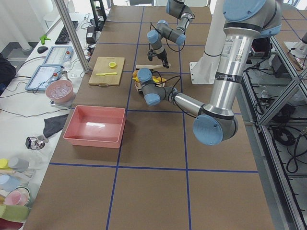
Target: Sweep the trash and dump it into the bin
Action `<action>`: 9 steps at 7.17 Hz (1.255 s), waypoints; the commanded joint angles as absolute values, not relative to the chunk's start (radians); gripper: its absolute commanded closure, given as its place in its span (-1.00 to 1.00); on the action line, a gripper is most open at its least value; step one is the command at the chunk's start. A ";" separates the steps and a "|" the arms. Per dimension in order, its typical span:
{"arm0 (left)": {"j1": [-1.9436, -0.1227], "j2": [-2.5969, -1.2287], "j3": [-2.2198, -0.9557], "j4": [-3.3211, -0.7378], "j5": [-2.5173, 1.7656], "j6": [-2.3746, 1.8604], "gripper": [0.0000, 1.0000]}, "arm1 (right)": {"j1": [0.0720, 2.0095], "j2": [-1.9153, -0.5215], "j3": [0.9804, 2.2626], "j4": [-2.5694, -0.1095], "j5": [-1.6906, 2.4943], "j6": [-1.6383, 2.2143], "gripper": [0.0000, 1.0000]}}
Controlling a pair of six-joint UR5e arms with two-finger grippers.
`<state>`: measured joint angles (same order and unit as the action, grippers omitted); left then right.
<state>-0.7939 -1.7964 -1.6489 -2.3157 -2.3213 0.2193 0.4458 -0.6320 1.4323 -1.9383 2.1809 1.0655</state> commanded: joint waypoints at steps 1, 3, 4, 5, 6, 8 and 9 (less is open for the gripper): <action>-0.796 -1.810 -1.644 -2.315 -2.324 0.219 1.00 | 0.445 -0.577 1.372 -1.934 2.180 1.063 1.00; -0.798 -1.816 -1.638 -2.313 -2.324 0.219 1.00 | 0.436 -0.543 1.318 -1.898 2.177 1.043 1.00; -0.798 -1.818 -1.637 -2.313 -2.324 0.219 1.00 | 0.436 -0.535 1.316 -1.893 2.180 1.042 1.00; -0.798 -1.818 -1.637 -2.313 -2.322 0.218 1.00 | 0.436 -0.520 1.310 -1.893 2.181 1.042 1.00; -0.798 -1.818 -1.635 -2.313 -2.322 0.219 1.00 | 0.436 -0.508 1.310 -1.893 2.195 1.043 1.00; -0.798 -1.818 -1.632 -2.315 -2.324 0.219 1.00 | 0.436 -0.456 1.257 -1.893 2.215 1.058 1.00; -0.798 -1.818 -1.632 -2.315 -2.324 0.219 1.00 | 0.436 -0.454 1.256 -1.893 2.215 1.058 1.00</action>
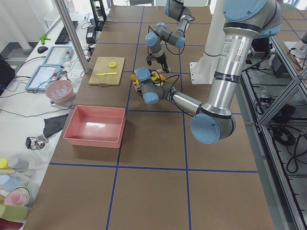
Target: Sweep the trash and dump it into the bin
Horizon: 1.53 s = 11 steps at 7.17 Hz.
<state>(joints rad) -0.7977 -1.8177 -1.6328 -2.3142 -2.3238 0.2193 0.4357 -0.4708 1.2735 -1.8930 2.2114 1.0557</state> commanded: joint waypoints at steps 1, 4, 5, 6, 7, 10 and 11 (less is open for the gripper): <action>-0.798 -1.818 -1.632 -2.318 -2.325 0.219 1.00 | 0.436 -0.443 1.253 -1.893 2.215 1.058 1.00; -0.798 -1.816 -1.632 -2.329 -2.327 0.219 1.00 | 0.436 -0.391 1.178 -1.859 2.218 1.060 1.00; -0.799 -1.818 -1.632 -2.330 -2.329 0.219 1.00 | 0.436 -0.390 1.172 -1.839 2.221 1.063 1.00; -0.799 -1.816 -1.631 -2.335 -2.329 0.221 1.00 | 0.436 -0.374 1.166 -1.839 2.229 1.074 1.00; -0.799 -1.816 -1.631 -2.345 -2.329 0.221 1.00 | 0.431 -0.356 1.154 -1.838 2.233 1.090 1.00; -0.793 -1.816 -1.629 -2.370 -2.332 0.221 1.00 | 0.425 -0.351 1.149 -1.803 2.255 1.114 1.00; -0.792 -1.815 -1.606 -2.405 -2.338 0.221 1.00 | 0.425 -0.350 1.149 -1.801 2.263 1.114 1.00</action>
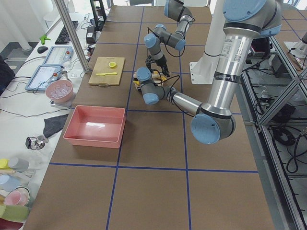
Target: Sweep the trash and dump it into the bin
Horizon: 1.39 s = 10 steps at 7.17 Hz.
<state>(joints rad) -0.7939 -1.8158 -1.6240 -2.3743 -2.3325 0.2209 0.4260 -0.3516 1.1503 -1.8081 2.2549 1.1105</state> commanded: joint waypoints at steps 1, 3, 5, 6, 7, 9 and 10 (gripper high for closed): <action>-0.792 -1.818 -1.565 -2.454 -2.359 0.221 1.00 | 0.428 -0.347 1.152 -1.804 2.293 1.112 1.00; -0.792 -1.818 -1.557 -2.464 -2.367 0.221 1.00 | 0.440 -0.341 1.163 -1.863 2.299 1.103 1.00; -0.792 -1.818 -1.557 -2.465 -2.385 0.219 1.00 | 0.442 -0.342 1.219 -1.974 2.293 1.091 1.00; -0.793 -1.818 -1.557 -2.470 -2.396 0.219 1.00 | 0.443 -0.359 1.248 -2.023 2.289 1.062 1.00; -0.793 -1.818 -1.555 -2.471 -2.398 0.219 1.00 | 0.443 -0.374 1.255 -2.040 2.283 1.057 1.00; -0.793 -1.818 -1.542 -2.494 -2.410 0.219 1.00 | 0.443 -0.400 1.255 -2.046 2.273 1.048 1.00; -0.793 -1.818 -1.531 -2.512 -2.411 0.219 1.00 | 0.443 -0.400 1.267 -2.106 2.255 1.014 1.00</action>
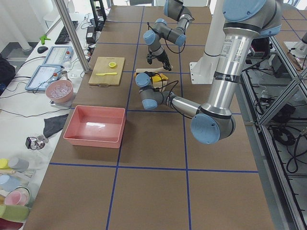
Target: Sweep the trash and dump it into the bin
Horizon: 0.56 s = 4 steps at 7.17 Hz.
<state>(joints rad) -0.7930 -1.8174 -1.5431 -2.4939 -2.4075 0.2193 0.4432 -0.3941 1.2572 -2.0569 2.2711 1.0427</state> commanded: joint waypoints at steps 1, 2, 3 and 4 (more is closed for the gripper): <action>-0.793 -1.818 -1.522 -2.520 -2.411 0.218 1.00 | 0.443 -0.432 1.340 -2.164 2.241 1.002 1.00; -0.793 -1.818 -1.522 -2.520 -2.411 0.219 1.00 | 0.443 -0.460 1.409 -2.224 2.231 0.996 1.00; -0.795 -1.818 -1.520 -2.520 -2.410 0.218 1.00 | 0.443 -0.492 1.470 -2.282 2.221 0.967 1.00; -0.795 -1.818 -1.520 -2.520 -2.410 0.218 1.00 | 0.443 -0.593 1.564 -2.280 2.223 0.966 1.00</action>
